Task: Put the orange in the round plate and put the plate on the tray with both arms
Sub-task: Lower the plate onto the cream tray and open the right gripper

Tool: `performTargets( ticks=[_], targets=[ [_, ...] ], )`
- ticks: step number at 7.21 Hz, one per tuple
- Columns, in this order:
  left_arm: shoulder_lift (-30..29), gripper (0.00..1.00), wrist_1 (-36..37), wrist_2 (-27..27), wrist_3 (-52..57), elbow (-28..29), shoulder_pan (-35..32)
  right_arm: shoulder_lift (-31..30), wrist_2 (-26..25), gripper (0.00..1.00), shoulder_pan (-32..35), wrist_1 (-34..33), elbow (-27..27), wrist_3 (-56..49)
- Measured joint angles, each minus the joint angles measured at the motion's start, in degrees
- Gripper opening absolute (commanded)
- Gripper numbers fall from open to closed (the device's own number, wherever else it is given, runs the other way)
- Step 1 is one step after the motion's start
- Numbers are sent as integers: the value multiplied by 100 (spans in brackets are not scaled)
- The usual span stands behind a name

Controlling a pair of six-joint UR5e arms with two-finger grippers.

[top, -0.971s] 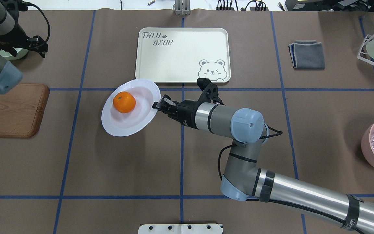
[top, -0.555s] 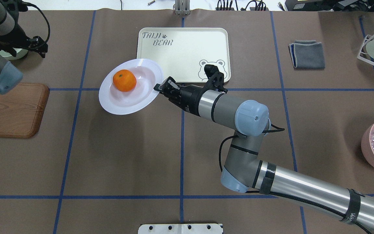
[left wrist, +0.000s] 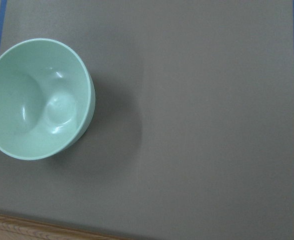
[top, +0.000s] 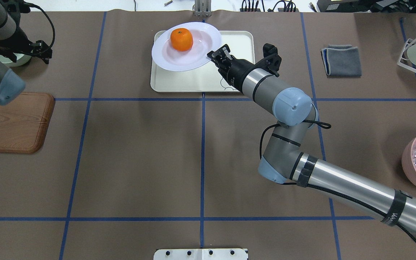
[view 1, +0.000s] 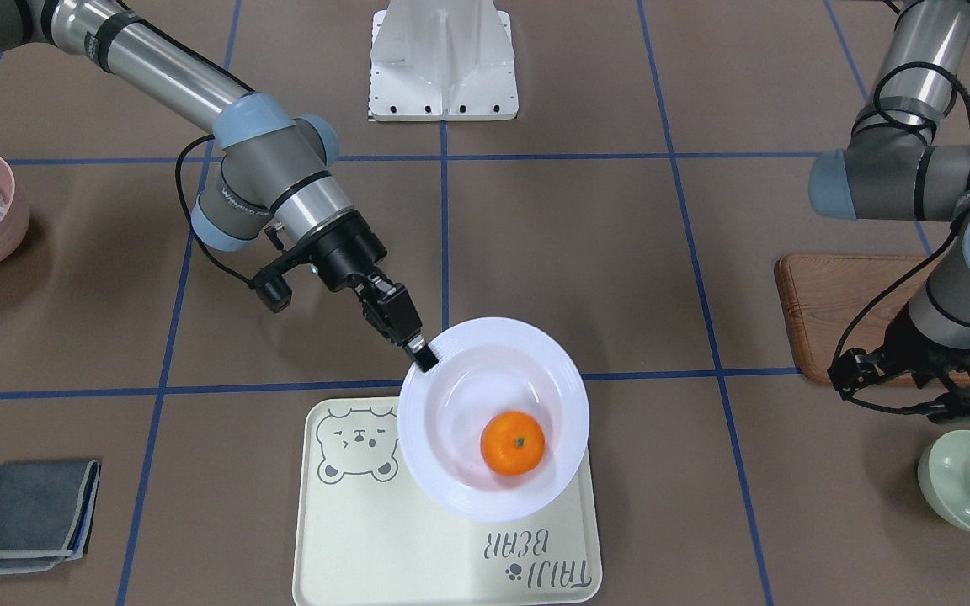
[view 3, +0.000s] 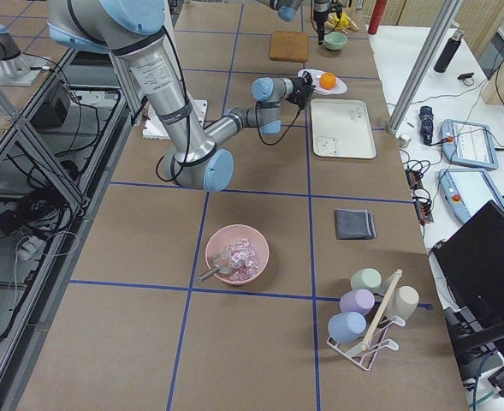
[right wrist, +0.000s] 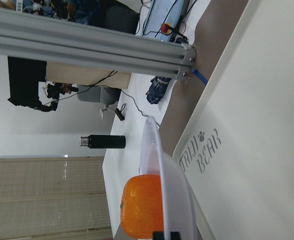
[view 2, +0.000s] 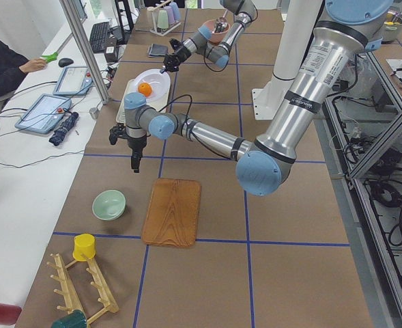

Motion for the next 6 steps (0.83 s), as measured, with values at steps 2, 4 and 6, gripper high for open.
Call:
performTargets(
  ticks=[2,4,6],
  targets=[
    [-5,99,-5,48,84,42,2,362,-106,0,154,-139,-798,273],
    [-6,99,-8,151,204,84,1,648,-100,0,101,-252,-1289,373],
    [-1,99,-4,179,226,90,-32,682,-90,0,-85,-273,-1383,380]
  ],
)
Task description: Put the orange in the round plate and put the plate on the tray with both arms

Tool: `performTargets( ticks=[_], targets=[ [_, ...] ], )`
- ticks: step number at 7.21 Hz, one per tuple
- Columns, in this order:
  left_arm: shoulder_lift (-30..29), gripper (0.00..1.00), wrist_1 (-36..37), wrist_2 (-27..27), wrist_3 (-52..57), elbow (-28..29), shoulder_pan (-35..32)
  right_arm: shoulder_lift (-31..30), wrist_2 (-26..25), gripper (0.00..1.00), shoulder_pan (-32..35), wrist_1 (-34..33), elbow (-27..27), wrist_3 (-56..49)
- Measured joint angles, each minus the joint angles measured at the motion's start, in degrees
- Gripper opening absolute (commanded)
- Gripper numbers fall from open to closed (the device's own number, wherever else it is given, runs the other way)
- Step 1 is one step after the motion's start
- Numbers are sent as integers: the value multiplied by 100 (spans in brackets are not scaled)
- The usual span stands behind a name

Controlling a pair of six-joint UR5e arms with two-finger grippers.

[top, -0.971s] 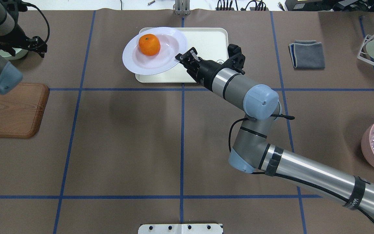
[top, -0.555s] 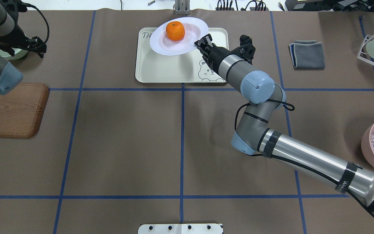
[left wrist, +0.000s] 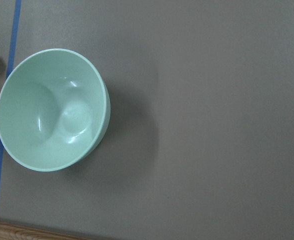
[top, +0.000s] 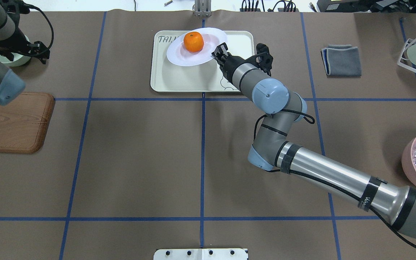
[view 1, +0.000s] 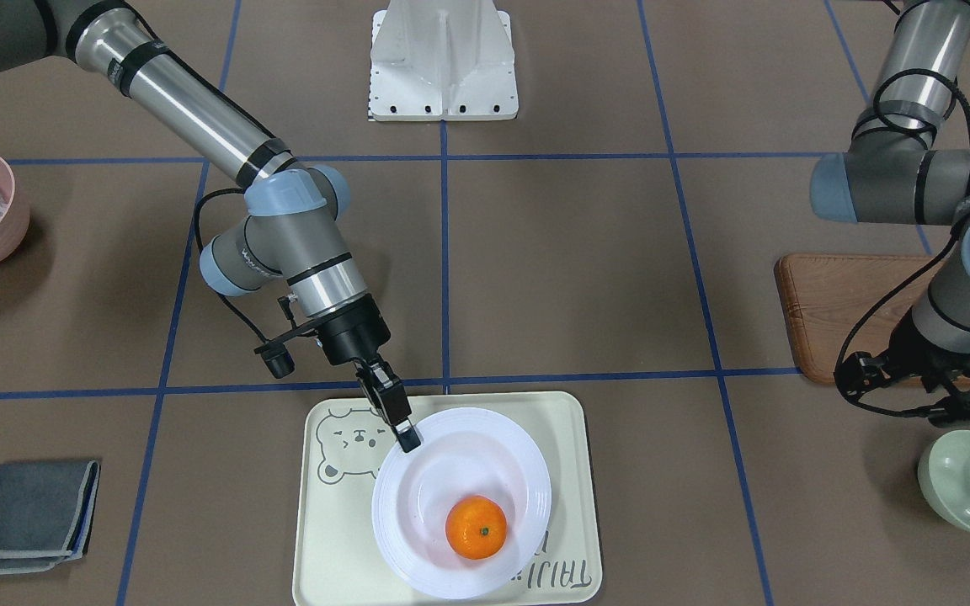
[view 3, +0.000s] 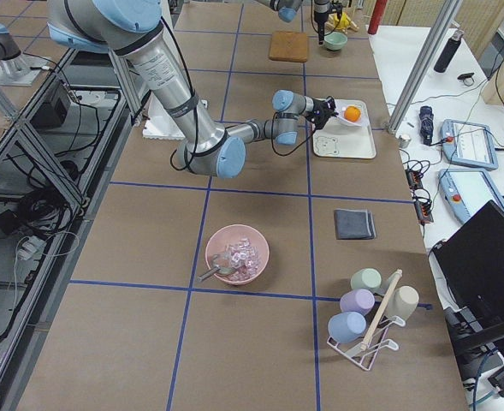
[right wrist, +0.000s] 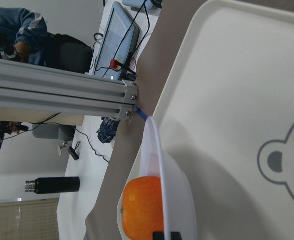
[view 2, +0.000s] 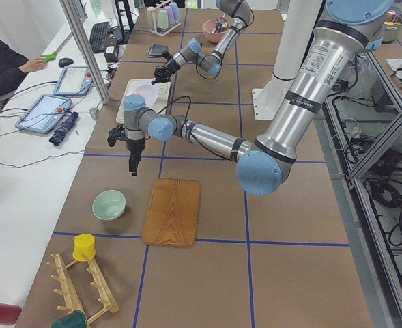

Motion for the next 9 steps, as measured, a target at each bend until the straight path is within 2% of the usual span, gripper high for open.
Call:
performTargets(
  ticks=[1,2,3,4,5,6,9],
  targets=[
    [0,99,3,4,4,-2,-22,-39,5,2,-88,-4,0,-5],
    [1,99,7,5,9,-4,-46,-91,15,63,-131,-3,7,-7],
    [1,99,9,6,9,-5,-57,-144,37,100,-109,-1,17,-12],
    [1,99,10,8,8,-5,-60,-231,213,100,7,-16,56,-62],
    [1,99,10,12,8,-13,-63,-427,680,100,199,-170,264,-357],
    [1,99,10,14,6,-28,-62,-675,1180,100,358,-640,690,-888],
    [-7,99,15,3,11,-68,-98,-1106,2669,100,788,-2926,1901,-2686]
  ],
)
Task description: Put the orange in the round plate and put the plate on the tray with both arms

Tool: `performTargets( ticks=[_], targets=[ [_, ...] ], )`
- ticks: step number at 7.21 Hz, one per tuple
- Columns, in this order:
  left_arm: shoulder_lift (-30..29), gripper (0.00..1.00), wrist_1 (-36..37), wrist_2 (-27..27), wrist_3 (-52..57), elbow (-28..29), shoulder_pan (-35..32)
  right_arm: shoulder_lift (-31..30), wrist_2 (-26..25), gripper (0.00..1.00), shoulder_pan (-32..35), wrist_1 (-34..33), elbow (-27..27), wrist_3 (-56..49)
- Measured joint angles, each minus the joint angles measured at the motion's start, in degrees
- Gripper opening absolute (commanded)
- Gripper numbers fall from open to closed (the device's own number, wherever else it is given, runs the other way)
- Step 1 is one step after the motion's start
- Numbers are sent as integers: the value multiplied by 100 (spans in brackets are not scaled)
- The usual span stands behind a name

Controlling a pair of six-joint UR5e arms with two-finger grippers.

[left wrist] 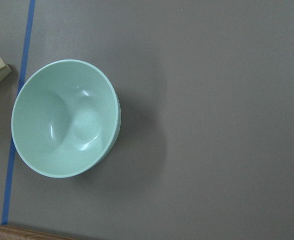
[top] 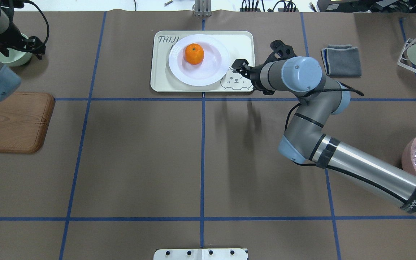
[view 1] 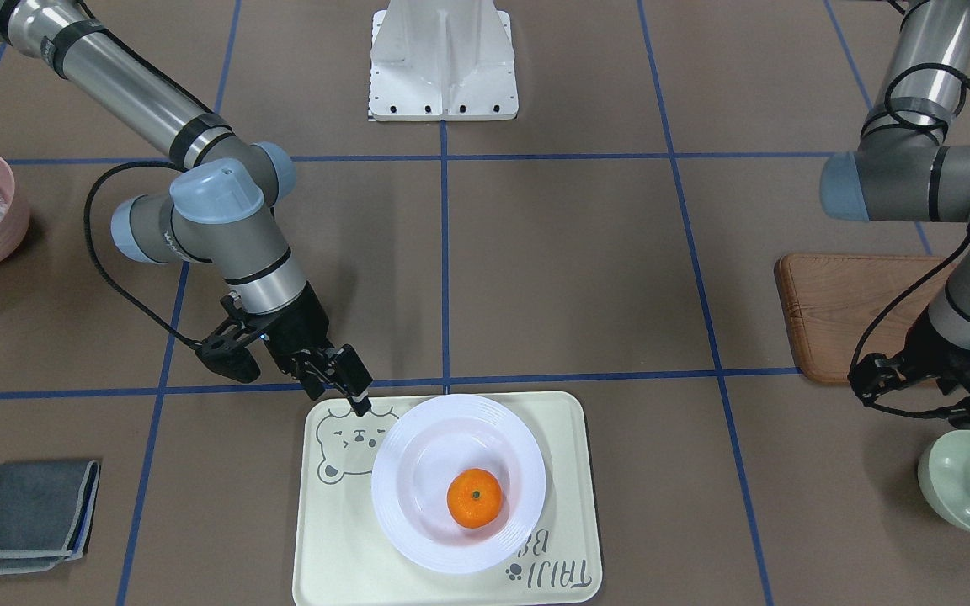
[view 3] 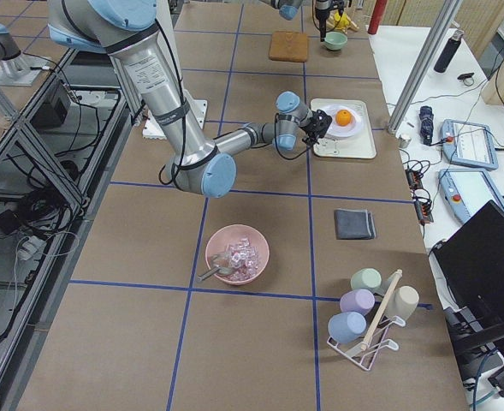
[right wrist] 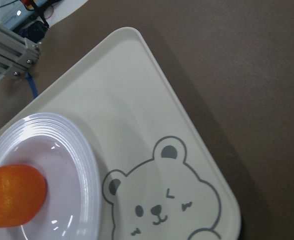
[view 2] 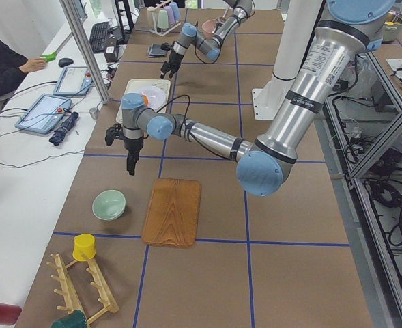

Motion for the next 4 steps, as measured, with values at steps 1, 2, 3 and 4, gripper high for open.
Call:
performTargets(
  ticks=[1,2,3,4],
  targets=[
    [4,99,4,-16,36,-41,-22,-209,630,100,316,-480,276,-595],
    [34,99,8,-30,99,-102,-55,-471,1250,100,756,-864,532,-1206],
    [97,99,9,-49,137,-167,-90,-723,1791,100,1265,-1373,826,-1926],
    [170,99,-3,-68,152,-247,-111,-1005,2134,100,1707,-2096,1218,-2873]
  ],
)
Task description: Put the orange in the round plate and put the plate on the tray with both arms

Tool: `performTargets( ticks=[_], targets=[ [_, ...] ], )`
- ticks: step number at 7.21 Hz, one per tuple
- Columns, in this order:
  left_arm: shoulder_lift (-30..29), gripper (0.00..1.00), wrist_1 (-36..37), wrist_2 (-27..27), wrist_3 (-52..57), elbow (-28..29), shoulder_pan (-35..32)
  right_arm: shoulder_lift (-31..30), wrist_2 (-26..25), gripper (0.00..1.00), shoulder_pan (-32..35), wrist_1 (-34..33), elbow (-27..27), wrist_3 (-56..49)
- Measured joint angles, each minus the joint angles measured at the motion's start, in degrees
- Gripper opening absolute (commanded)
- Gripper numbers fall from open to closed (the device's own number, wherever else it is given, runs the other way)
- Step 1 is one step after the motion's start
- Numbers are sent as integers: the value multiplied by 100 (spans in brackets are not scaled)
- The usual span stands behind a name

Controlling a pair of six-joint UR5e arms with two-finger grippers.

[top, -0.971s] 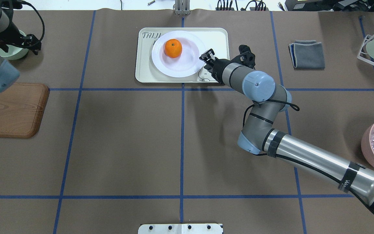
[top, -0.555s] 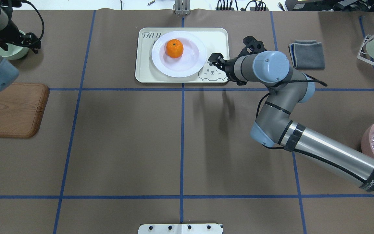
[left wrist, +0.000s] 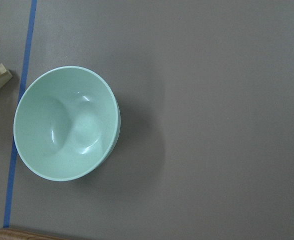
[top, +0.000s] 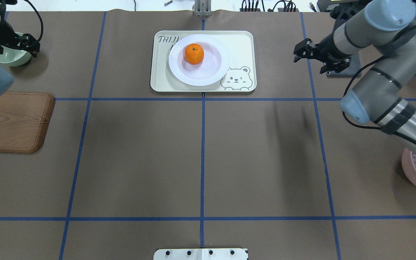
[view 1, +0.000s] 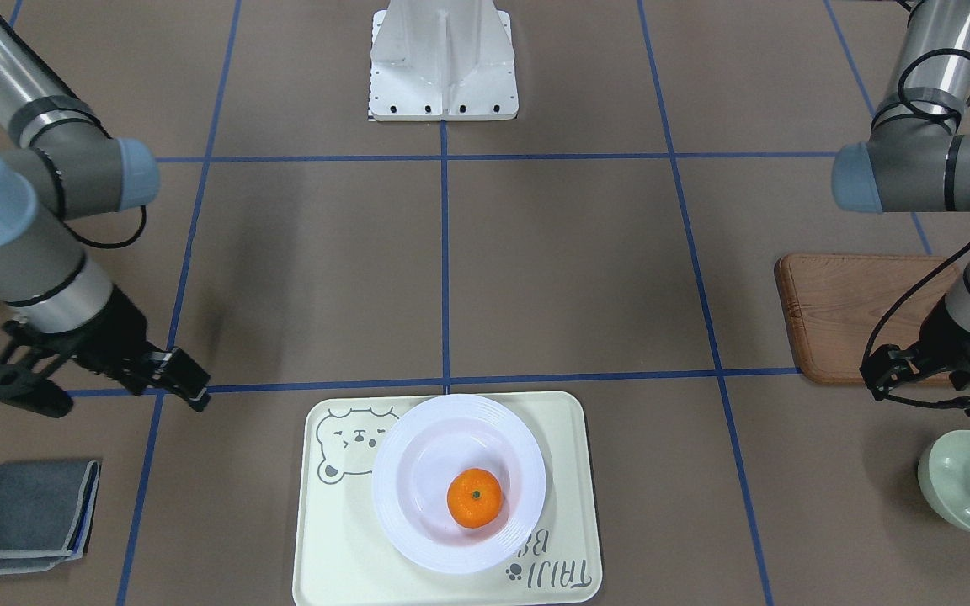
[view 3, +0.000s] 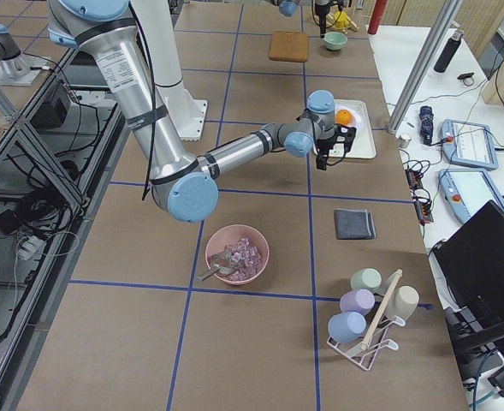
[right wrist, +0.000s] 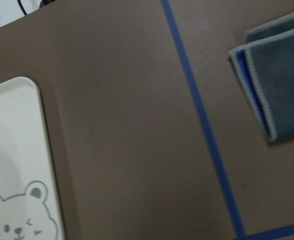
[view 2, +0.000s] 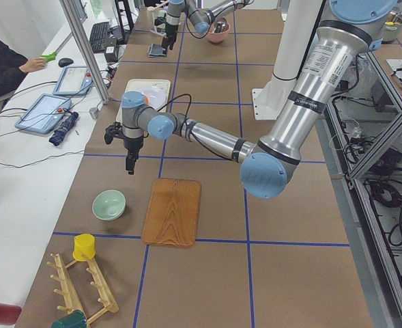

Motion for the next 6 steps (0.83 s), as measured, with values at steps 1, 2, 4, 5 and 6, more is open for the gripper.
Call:
performTargets(
  ticks=[1,2,4,5,6],
  targets=[
    [97,99,-8,-13,16,-116,-8,-308,143,100,345,-833,441,-1124],
    [207,99,7,-33,115,-235,-51,-613,196,100,669,-1685,872,-2328],
    [504,99,26,-691,809,-314,-477,-1261,224,100,1364,-2710,1384,-4522],
    [778,99,20,-1309,1312,-352,-908,-1608,270,100,1722,-2849,1441,-5397],
    [1089,99,22,-1801,1837,-391,-1320,-1910,397,100,2038,-2881,1415,-6133]
  ],
)
